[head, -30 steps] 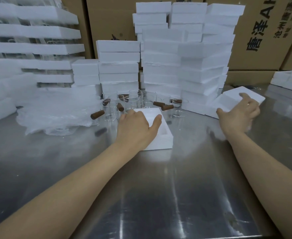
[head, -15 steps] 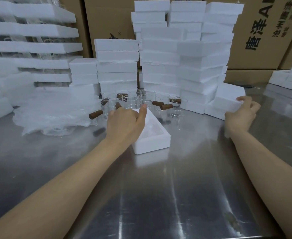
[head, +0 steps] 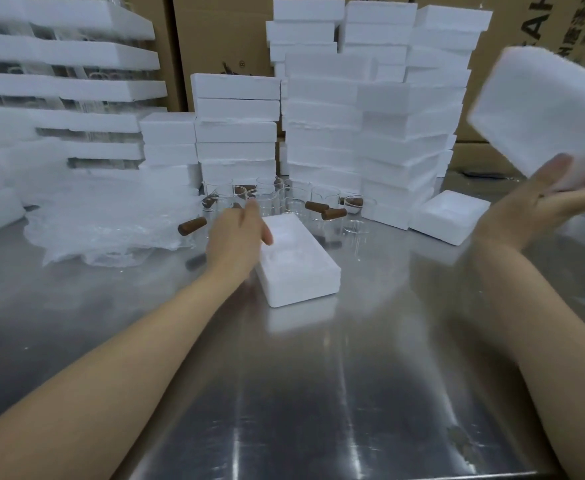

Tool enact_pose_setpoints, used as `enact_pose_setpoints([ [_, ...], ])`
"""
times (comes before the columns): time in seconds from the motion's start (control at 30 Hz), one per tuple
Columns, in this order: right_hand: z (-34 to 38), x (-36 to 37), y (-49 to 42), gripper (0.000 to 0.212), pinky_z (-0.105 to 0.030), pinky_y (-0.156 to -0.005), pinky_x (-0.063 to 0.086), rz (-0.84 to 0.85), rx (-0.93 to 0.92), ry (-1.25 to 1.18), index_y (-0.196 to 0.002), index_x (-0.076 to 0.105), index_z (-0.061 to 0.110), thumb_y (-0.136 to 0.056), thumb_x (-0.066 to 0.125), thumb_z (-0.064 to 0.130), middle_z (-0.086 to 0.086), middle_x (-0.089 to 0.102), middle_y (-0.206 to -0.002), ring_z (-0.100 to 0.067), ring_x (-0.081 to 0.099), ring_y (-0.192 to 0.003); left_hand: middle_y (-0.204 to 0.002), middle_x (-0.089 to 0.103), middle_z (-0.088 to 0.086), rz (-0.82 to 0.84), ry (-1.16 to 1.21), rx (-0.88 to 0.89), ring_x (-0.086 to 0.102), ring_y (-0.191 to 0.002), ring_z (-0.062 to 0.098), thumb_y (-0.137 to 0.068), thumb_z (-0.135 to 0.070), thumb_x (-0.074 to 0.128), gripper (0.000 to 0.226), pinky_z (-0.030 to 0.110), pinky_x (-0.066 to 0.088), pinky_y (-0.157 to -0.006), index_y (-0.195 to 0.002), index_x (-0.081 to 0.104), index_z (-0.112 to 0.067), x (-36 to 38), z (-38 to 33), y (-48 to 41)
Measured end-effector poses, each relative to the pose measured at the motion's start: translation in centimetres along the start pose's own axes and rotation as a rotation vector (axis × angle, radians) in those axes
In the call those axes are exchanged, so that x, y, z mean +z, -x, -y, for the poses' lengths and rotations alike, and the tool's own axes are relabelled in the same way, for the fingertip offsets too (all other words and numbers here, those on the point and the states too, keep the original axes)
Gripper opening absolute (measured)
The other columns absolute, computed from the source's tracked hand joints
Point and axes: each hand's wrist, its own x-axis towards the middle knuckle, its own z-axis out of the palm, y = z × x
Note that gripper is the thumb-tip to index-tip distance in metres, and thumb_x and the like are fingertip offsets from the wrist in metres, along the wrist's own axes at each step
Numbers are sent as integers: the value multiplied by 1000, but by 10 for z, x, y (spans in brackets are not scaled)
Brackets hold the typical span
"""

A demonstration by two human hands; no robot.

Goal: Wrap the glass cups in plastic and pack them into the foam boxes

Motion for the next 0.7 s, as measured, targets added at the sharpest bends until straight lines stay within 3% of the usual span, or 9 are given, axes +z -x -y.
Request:
enact_pose_setpoints([
  [0.1, 18, 6, 1, 30, -12, -83, 42, 217, -12, -216, -121, 44, 11, -99, 43, 31, 12, 52, -110, 7, 55, -96, -58, 61, 4, -171, 116, -15, 55, -55, 10, -98, -30, 31, 57, 28, 40, -63, -52, 63, -18, -13, 12, -11],
  [0.2, 28, 11, 6, 20, -22, -53, 44, 730, 397, -131, -95, 61, 30, -85, 56, 47, 12, 59, -78, -6, 53, -60, -87, 66, 6, -319, -199, 149, 56, -87, 25, -95, -25, 39, 37, 36, 39, -77, -76, 70, -15, -27, 29, -21],
  [0.27, 20, 8, 10, 20, -25, -60, 47, 1125, 626, 80, -84, 69, 29, -79, 63, 47, 11, 68, -75, -14, 59, -69, -108, 60, 8, -345, -371, 206, 48, -107, 30, -89, -16, 49, 21, 37, 35, -89, -93, 69, -13, -35, 38, -26],
  [0.33, 8, 3, 18, 23, -29, -73, 48, 1353, 720, 270, -90, 69, 25, -82, 63, 46, 9, 73, -84, -21, 64, -85, -121, 53, 11, -275, -460, 145, 40, -119, 32, -84, -9, 53, 28, 39, 32, -97, -108, 66, -12, -38, 46, -29],
  [0.47, 3, 2, 38, 37, -25, -60, 42, 1421, 624, 459, -106, 58, 27, -90, 47, 58, 7, 64, -99, -15, 61, -68, -128, 55, 16, -127, -580, 26, 40, -121, 37, -91, -14, 48, 38, 44, 33, -99, -128, 57, -7, -37, 50, -30],
  [0.53, 3, 4, 41, 32, -24, -57, 43, 1437, 515, 500, -109, 53, 30, -93, 45, 55, 7, 58, -106, -13, 61, -68, -122, 60, 17, -124, -606, 51, 43, -118, 37, -92, -16, 47, 38, 44, 35, -96, -128, 57, -5, -38, 49, -31],
  [0.63, 8, 4, 38, 21, -21, -58, 38, 1517, 323, 520, -91, 60, 34, -91, 51, 53, 9, 58, -102, -6, 55, -72, -113, 64, 15, -139, -730, 125, 46, -112, 37, -93, -19, 47, 36, 43, 35, -92, -123, 60, -5, -38, 47, -31],
  [0.7, 17, 6, 38, 24, -20, -59, 38, 1602, 294, 535, -87, 61, 35, -87, 54, 58, 10, 59, -97, -6, 56, -70, -105, 67, 15, -118, -793, 141, 48, -108, 36, -93, -21, 48, 34, 43, 36, -88, -120, 60, -4, -39, 45, -30],
])
